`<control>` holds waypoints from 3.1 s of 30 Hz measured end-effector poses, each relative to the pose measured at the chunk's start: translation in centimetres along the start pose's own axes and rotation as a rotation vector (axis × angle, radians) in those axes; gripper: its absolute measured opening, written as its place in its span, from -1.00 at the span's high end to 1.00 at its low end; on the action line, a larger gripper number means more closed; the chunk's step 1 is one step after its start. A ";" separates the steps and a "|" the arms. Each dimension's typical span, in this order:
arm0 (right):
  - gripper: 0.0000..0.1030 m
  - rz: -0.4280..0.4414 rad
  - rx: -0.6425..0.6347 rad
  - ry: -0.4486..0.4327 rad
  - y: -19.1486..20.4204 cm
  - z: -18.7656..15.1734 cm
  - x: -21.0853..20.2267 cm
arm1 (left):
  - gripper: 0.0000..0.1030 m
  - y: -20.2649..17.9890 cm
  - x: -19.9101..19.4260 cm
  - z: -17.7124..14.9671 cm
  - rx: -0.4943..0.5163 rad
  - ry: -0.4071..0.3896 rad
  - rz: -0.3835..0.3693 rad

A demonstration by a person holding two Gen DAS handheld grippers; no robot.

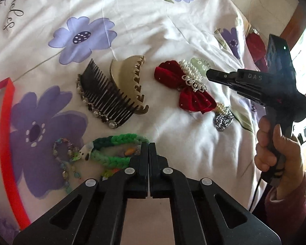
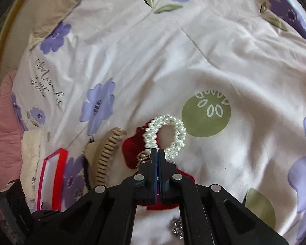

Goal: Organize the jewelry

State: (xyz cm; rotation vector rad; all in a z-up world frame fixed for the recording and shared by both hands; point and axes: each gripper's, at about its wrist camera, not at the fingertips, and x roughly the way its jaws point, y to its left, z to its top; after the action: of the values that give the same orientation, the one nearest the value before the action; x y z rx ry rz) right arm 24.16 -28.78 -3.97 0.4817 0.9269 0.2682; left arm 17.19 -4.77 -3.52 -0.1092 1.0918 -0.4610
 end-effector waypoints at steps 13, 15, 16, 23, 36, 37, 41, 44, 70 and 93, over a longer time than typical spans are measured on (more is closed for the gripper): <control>0.09 -0.019 0.125 0.051 -2.5 0.8 3.1 | 0.08 -0.8 0.9 -1.0 0.039 0.047 0.014; 0.07 -0.002 0.133 0.055 -2.5 1.1 3.3 | 0.08 -1.5 1.4 -1.1 0.079 0.050 0.044; 0.07 0.009 0.146 0.063 -2.6 1.2 3.6 | 0.08 -1.7 1.6 -1.1 0.095 0.047 0.059; 0.25 0.003 0.142 0.058 -2.4 1.2 3.8 | 0.73 0.1 1.9 -0.3 0.051 0.046 0.081; 0.81 0.060 0.031 -0.022 1.1 0.5 -0.9 | 1.00 1.4 -3.1 -0.8 -0.006 -0.055 0.021; 0.81 0.068 0.024 -0.026 1.3 0.3 -1.4 | 1.00 1.4 -3.4 -0.7 -0.010 -0.063 0.015; 0.81 0.092 0.008 -0.033 2.3 -0.3 -2.5 | 1.00 2.0 -3.0 -0.2 -0.029 -0.047 0.030; 0.81 0.111 0.005 -0.031 2.8 -1.1 -3.0 | 0.77 1.9 -1.6 0.0 -0.014 -0.003 0.038; 0.81 0.237 -0.047 -0.006 7.9 -4.8 -5.7 | 0.83 4.1 -6.1 -1.4 -0.076 -0.106 0.016; 0.81 0.396 -0.237 0.196 23.1 -10.4 1.8 | 0.83 16.4 -18.7 -7.8 -0.294 -0.293 0.172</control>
State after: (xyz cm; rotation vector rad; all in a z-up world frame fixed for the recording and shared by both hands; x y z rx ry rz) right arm 16.35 -5.15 1.20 0.4209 0.9706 0.7870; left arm 8.40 18.78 3.31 -0.3289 0.8651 -0.1219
